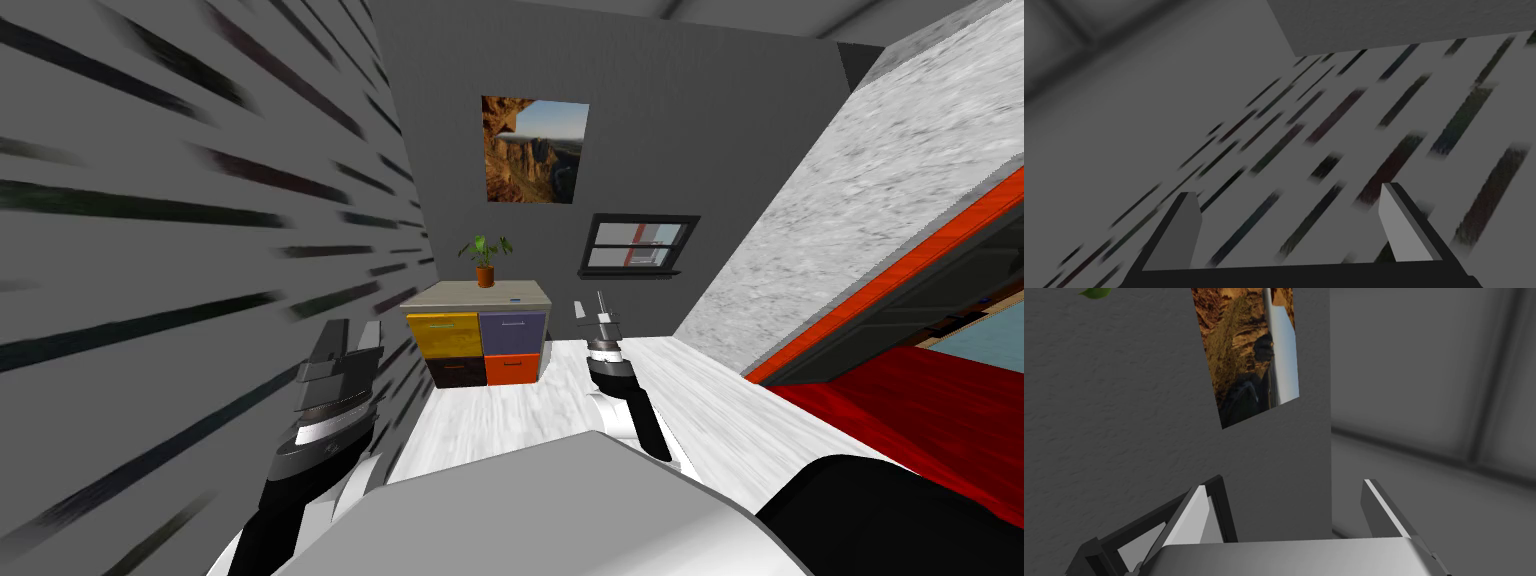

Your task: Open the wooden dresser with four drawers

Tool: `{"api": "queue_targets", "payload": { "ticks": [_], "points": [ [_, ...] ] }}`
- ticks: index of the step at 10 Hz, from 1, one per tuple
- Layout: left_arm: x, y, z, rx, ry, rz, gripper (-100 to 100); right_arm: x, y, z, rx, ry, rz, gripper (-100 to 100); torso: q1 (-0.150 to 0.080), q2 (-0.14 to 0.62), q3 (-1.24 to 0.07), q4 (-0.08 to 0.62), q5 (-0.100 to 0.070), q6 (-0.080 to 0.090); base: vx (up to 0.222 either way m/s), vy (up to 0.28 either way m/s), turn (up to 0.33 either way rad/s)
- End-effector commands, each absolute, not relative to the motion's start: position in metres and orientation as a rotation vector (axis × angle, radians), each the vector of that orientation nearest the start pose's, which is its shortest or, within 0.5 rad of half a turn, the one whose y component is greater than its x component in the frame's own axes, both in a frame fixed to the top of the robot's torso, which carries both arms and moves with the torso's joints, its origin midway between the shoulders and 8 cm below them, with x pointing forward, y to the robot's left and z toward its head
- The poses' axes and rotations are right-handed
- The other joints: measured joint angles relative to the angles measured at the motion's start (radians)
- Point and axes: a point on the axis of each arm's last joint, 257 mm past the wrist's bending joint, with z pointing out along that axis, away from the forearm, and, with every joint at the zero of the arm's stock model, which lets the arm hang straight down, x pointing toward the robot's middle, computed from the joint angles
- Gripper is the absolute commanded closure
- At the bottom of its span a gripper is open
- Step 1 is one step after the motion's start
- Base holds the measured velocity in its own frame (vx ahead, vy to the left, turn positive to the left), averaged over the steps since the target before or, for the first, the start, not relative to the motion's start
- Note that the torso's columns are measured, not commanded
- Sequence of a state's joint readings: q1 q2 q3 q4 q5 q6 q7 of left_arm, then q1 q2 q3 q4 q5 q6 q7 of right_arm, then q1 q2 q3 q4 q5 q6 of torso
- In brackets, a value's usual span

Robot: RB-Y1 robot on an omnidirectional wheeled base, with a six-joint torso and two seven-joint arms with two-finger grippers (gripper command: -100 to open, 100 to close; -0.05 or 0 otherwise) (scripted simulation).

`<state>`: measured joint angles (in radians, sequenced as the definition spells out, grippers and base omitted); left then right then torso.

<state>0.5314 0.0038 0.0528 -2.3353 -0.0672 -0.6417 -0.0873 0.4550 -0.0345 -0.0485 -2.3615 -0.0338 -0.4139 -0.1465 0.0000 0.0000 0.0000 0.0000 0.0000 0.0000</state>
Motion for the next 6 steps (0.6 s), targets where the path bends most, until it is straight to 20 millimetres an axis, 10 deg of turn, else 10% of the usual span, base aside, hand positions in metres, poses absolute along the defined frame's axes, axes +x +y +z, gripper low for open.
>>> {"api": "queue_targets", "payload": {
  "ticks": [1, 6],
  "points": [
    [0.3035, 0.2782, 0.0633, -0.435, 0.560, -1.152, 0, 0.3410, -0.2877, 0.0601, 0.671, 0.554, 1.439, 0, 0.000, 0.041, -0.082, 0.041, 0.000, 0.000, 0.000, 0.000, 0.000],
    [0.3034, 0.2782, 0.0634, -0.435, 0.560, -1.152, 0, 0.3409, -0.2876, 0.0603, 0.670, 0.554, 1.440, 0, 0.000, 0.396, -0.792, 0.396, 0.000, 0.000, 0.000, 0.000, 0.000]
  ]
}}
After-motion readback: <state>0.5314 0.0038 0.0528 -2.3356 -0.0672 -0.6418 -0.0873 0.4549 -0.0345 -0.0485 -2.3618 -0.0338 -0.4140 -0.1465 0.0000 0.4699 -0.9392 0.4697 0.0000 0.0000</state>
